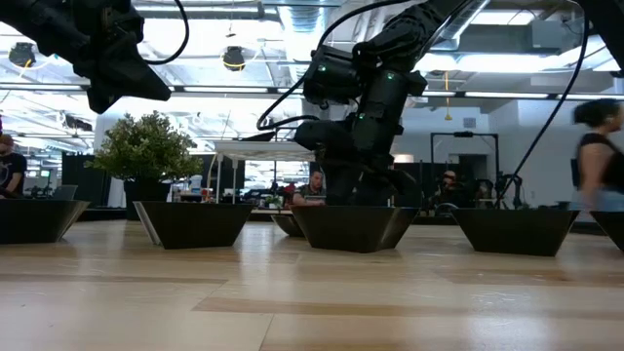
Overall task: Pick & Place Mini shaped plates
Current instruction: Stack the black leaf shaped plate on top of the black leaf shaped plate on the shelf
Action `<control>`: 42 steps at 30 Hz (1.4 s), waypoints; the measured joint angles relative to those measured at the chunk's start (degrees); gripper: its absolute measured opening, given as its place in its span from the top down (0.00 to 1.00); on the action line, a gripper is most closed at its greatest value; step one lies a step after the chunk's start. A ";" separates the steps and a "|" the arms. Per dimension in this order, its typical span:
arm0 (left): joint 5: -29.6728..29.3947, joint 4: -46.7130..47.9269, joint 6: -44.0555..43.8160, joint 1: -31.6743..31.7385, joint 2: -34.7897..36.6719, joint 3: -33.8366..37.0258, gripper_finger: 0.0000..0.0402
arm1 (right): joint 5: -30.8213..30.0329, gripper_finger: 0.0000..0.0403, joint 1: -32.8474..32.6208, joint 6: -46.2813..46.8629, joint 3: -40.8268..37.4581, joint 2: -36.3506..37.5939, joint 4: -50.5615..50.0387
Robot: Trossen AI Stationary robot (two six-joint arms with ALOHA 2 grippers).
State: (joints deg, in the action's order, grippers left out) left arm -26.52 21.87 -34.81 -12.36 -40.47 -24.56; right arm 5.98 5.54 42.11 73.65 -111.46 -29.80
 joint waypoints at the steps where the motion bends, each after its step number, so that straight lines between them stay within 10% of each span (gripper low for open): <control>1: 0.00 -0.01 0.00 0.00 0.00 0.00 0.92 | -0.01 0.54 0.00 0.45 0.00 0.00 0.00; 23: 0.00 -0.03 0.05 0.00 0.00 0.00 0.92 | -3.08 0.98 -0.07 5.11 0.02 0.18 0.50; 42: 0.00 -0.01 0.05 0.00 0.00 -0.02 0.92 | -3.26 1.00 0.20 0.86 3.40 1.11 -0.02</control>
State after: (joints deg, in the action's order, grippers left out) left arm -26.52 21.86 -34.76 -12.36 -40.47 -24.58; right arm 2.72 5.74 42.97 77.05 -110.35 -29.82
